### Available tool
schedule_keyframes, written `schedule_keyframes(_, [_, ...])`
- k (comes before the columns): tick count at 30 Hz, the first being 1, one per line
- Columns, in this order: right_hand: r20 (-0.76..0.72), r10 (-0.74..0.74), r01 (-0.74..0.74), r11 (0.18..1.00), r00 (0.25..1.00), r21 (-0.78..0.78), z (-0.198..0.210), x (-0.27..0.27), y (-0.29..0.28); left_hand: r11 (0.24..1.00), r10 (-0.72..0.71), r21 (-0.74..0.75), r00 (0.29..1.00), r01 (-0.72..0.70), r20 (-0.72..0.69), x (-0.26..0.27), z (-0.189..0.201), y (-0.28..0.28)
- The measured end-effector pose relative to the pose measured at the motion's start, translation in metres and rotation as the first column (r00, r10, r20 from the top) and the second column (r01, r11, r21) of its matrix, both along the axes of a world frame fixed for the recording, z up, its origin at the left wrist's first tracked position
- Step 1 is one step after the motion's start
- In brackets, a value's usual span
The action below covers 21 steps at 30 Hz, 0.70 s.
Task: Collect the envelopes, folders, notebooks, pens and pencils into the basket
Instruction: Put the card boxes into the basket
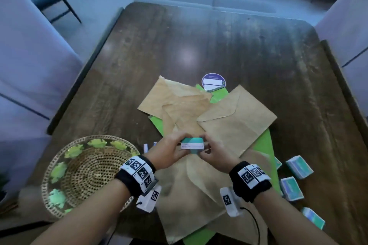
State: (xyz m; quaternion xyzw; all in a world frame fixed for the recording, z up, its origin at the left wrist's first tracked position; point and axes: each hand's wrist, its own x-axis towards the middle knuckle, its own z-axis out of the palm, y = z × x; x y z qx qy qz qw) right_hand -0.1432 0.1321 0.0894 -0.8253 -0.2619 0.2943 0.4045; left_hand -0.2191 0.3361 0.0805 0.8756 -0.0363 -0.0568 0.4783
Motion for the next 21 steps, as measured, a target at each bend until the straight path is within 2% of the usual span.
schedule_keyframes(5, [0.101,0.246,-0.244,0.969,0.964,-0.026,-0.007,-0.039,0.099,0.977,0.207,0.063,0.978,-0.206,-0.021,-0.081,0.006,0.076])
schedule_keyframes(12, [0.171,0.540,-0.526,0.841,0.824,-0.122,-0.031,-0.105,0.228,0.868,0.474,0.233,0.871,-0.438,-0.129,-0.185,-0.017,0.161])
schedule_keyframes(17, [0.015,0.634,-0.618,0.758,0.773,-0.210,-0.053,-0.148,0.288,0.798,0.593,0.304,0.767,-0.519,-0.246,-0.234,-0.049,0.192])
schedule_keyframes(21, [-0.126,0.633,-0.640,0.718,0.764,-0.274,-0.073,-0.177,0.313,0.719,0.680,0.450,0.670,-0.529,-0.299,-0.255,-0.071,0.195])
